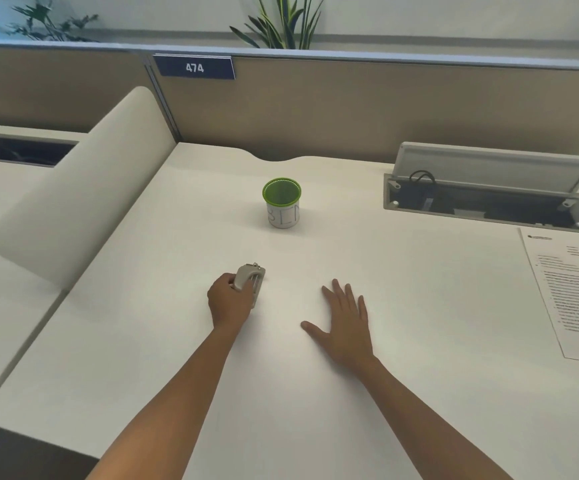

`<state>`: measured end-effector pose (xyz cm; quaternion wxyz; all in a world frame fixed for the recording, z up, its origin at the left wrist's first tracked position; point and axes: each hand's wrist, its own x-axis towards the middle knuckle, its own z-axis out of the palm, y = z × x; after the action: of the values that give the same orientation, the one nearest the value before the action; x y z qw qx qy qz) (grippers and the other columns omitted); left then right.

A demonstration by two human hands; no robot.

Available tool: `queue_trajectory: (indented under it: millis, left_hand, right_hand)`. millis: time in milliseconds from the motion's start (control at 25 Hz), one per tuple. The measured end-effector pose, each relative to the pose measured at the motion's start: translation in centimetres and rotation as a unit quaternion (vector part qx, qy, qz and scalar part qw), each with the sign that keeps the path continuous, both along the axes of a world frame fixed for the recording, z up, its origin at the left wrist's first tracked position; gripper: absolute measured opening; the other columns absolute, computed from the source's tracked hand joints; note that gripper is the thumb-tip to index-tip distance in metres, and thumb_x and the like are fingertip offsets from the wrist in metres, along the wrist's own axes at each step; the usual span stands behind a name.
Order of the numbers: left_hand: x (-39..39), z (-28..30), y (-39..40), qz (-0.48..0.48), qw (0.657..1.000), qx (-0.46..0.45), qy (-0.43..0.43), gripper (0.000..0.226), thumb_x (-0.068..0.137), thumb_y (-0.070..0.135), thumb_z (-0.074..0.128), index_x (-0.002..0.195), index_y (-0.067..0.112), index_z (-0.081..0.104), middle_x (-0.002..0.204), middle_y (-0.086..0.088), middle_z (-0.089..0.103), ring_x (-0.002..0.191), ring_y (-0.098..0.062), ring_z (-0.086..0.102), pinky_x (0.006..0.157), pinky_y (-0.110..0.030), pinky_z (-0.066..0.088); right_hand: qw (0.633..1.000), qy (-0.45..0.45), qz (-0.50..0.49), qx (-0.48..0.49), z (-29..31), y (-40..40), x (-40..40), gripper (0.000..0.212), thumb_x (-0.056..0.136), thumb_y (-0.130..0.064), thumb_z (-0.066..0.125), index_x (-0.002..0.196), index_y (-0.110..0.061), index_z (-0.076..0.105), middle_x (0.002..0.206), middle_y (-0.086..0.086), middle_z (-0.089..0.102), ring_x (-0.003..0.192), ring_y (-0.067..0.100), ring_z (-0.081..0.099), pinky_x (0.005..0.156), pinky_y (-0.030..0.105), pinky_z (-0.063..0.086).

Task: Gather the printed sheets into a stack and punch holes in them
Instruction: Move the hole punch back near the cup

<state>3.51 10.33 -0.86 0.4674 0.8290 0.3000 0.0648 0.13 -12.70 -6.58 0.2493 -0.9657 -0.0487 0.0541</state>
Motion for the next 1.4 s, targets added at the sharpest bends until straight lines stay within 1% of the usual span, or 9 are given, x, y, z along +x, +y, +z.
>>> queue_trajectory:
  millis: [160, 400, 600, 800, 920, 1040, 1120, 1280, 1400]
  left_hand:
    - [0.5, 0.2, 0.6, 0.009, 1.000, -0.008, 0.029, 0.021, 0.077, 0.025, 0.081, 0.086, 0.008, 0.071, 0.081, 0.000, 0.069, 0.073, -0.022, 0.065, 0.061, -0.027, 0.046]
    - [0.8, 1.1, 2.6, 0.017, 0.998, -0.055, 0.017, 0.014, 0.068, 0.026, 0.084, 0.069, 0.019, 0.072, 0.070, 0.002, 0.073, 0.068, -0.017, 0.068, 0.054, -0.023, 0.047]
    - [1.8, 1.4, 6.3, 0.037, 0.987, -0.153, 0.022, 0.010, 0.075, 0.018, 0.083, 0.077, 0.011, 0.076, 0.085, -0.012, 0.077, 0.083, -0.028, 0.071, 0.084, -0.040, 0.060]
    - [1.5, 1.5, 7.6, 0.038, 0.982, -0.182, 0.025, 0.010, 0.078, 0.013, 0.081, 0.081, 0.004, 0.077, 0.081, -0.012, 0.076, 0.080, -0.028, 0.071, 0.083, -0.038, 0.061]
    - [1.2, 1.6, 7.3, 0.048, 0.990, -0.132, 0.029, 0.009, 0.074, 0.019, 0.083, 0.077, 0.013, 0.076, 0.079, -0.005, 0.076, 0.075, -0.023, 0.070, 0.071, -0.031, 0.058]
    - [0.9, 1.7, 6.9, 0.036, 0.997, -0.059, 0.030, 0.013, 0.072, 0.020, 0.082, 0.069, 0.022, 0.069, 0.068, 0.005, 0.072, 0.067, -0.013, 0.070, 0.053, -0.022, 0.045]
    - [0.8, 1.4, 6.8, 0.032, 0.998, -0.033, 0.031, 0.015, 0.072, 0.019, 0.081, 0.069, 0.021, 0.067, 0.070, 0.005, 0.071, 0.068, -0.015, 0.070, 0.051, -0.021, 0.043]
    - [0.8, 0.9, 7.0, 0.012, 0.999, -0.005, 0.048, 0.019, 0.075, 0.017, 0.082, 0.090, 0.014, 0.071, 0.094, -0.007, 0.075, 0.084, -0.026, 0.069, 0.062, -0.027, 0.049]
    - [-0.1, 1.5, 5.9, -0.023, 0.993, 0.113, -0.024, 0.043, 0.080, 0.023, 0.082, 0.118, 0.011, 0.066, 0.121, -0.006, 0.063, 0.110, -0.027, 0.057, 0.091, -0.040, 0.048]
  right_hand:
    - [1.000, -0.003, 0.001, -0.011, 0.1, 0.0, -0.1, 0.096, 0.081, -0.086, 0.032, 0.159, -0.032, 0.019, 0.170, -0.015, -0.001, 0.157, 0.010, -0.010, 0.125, 0.034, -0.015]
    - [1.000, -0.008, 0.007, -0.026, -0.1, 0.0, 0.0, 0.097, 0.082, -0.087, 0.029, 0.160, -0.031, 0.017, 0.170, -0.014, -0.002, 0.157, 0.011, -0.011, 0.125, 0.036, -0.014]
    - [0.999, -0.011, 0.008, -0.032, -0.3, 0.0, 0.0, 0.097, 0.082, -0.087, 0.028, 0.160, -0.031, 0.016, 0.170, -0.013, -0.002, 0.157, 0.012, -0.010, 0.125, 0.037, -0.013]
    - [0.999, -0.015, 0.011, -0.037, -0.4, 0.0, -0.1, 0.096, 0.083, -0.086, 0.027, 0.160, -0.031, 0.016, 0.170, -0.013, -0.003, 0.157, 0.013, -0.010, 0.125, 0.037, -0.013]
    - [0.999, -0.013, 0.012, -0.042, -0.3, 0.0, -0.1, 0.096, 0.083, -0.086, 0.027, 0.160, -0.031, 0.015, 0.170, -0.013, -0.003, 0.157, 0.013, -0.010, 0.125, 0.037, -0.014]
    - [0.999, -0.010, 0.013, -0.041, -0.3, 0.0, 0.0, 0.096, 0.083, -0.086, 0.026, 0.161, -0.031, 0.014, 0.170, -0.013, -0.004, 0.157, 0.013, -0.010, 0.125, 0.037, -0.014]
    - [0.999, -0.010, 0.014, -0.045, -0.3, 0.0, 0.0, 0.096, 0.083, -0.087, 0.025, 0.160, -0.031, 0.014, 0.170, -0.013, -0.004, 0.157, 0.013, -0.011, 0.125, 0.037, -0.014]
    - [0.998, -0.013, 0.014, -0.054, -0.4, -0.1, -0.1, 0.095, 0.084, -0.087, 0.025, 0.160, -0.032, 0.013, 0.170, -0.013, -0.004, 0.157, 0.013, -0.011, 0.124, 0.036, -0.016]
    - [0.998, -0.013, 0.014, -0.055, -0.3, 0.0, -0.1, 0.095, 0.084, -0.086, 0.025, 0.160, -0.031, 0.013, 0.170, -0.012, -0.004, 0.157, 0.014, -0.010, 0.123, 0.035, -0.017]
